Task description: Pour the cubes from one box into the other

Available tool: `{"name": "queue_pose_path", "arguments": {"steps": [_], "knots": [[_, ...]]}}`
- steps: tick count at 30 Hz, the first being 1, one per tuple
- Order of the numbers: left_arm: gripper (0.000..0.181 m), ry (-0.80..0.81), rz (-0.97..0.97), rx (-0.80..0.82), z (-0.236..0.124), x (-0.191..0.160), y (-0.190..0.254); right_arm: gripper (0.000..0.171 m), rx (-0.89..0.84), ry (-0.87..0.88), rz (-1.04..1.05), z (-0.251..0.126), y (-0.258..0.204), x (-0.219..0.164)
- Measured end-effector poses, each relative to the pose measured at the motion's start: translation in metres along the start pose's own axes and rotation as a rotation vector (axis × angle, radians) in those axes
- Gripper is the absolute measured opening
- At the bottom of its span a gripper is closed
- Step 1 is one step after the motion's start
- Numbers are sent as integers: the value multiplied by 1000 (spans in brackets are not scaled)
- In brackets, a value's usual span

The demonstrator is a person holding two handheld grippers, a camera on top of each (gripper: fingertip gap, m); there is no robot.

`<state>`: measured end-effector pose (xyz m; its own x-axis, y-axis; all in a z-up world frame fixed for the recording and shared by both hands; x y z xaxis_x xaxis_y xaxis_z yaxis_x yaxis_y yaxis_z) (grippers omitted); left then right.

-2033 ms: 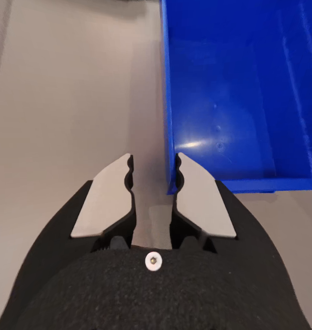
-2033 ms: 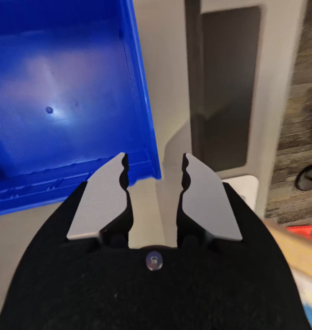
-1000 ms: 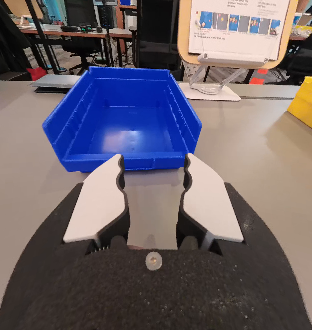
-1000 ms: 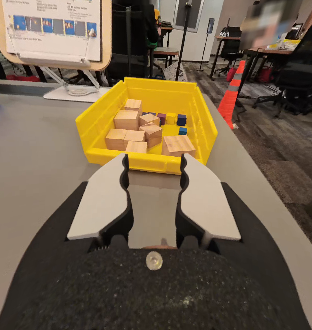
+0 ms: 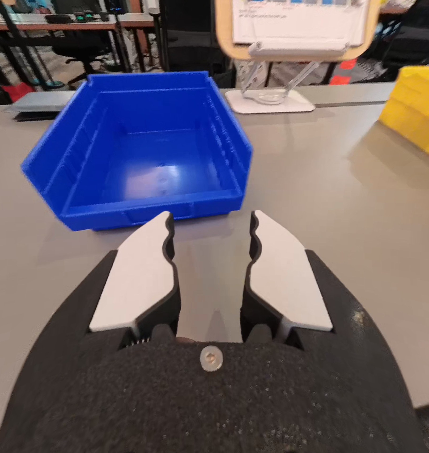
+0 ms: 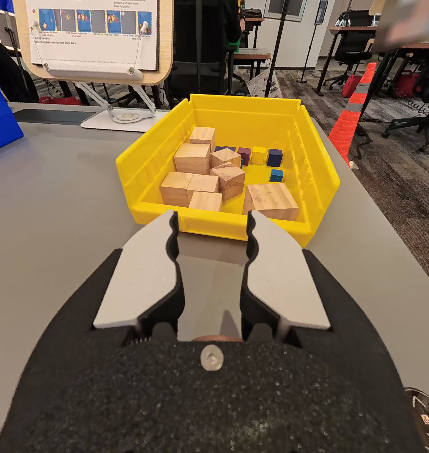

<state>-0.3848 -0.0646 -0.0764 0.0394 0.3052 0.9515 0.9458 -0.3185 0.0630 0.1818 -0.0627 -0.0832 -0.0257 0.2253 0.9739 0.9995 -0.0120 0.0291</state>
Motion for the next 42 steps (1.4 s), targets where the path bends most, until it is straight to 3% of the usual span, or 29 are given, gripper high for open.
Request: {"name": "queue_pose_path", "arguments": {"steps": [5, 11, 14, 17, 19, 22, 26, 34, 35, 36, 39, 42], "knots": [[66, 22, 94, -206, 22, 32, 92, 54, -20, 19, 6, -3, 5, 1], [70, -185, 128, -574, 103, 33, 263, 68, -102, 61, -6, -5, 20, 8], [66, -202, 197, -620, 150, 25, 343, 69, -56, 51, 38, -8, 21, 7], [52, -122, 210, -527, 195, 32, 390, 72, -36, 43, 64, -9, 24, 5], [49, -120, 201, -449, 225, 31, 404, 78, -46, 17, 54, -9, 27, 0], [50, -272, 166, -347, 255, 12, 409, 81, -107, -23, 46, -2, 37, -10], [19, -247, -14, -282, 258, 14, 394, 77, -202, -114, 92, 25, 55, -17], [6, -210, -15, -246, 242, 18, 373, 43, -243, -180, 226, 52, 62, -23], [7, -194, 0, -263, 240, 20, 373, 10, -189, -142, 257, 52, 58, -17], [7, -176, 14, -268, 237, 23, 372, 4, -212, -158, 271, 51, 60, -17], [8, -158, 37, -253, 224, 35, 363, 3, -273, -203, 151, 47, 46, -7], [6, -107, 29, -207, 211, 51, 328, 3, -261, -100, 132, 46, 10, 18]]}}
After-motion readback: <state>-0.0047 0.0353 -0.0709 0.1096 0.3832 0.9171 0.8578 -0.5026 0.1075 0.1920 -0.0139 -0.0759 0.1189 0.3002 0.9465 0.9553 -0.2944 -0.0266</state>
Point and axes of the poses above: each gripper's, where its closed fingertips meet, z out along the fingers, x out of its top, y = z × x across the jaws, the point moved 4 cm from there along -z, back along the fingers, and after that the axes turned 7 degrees about -x, right-handed, at the moved point
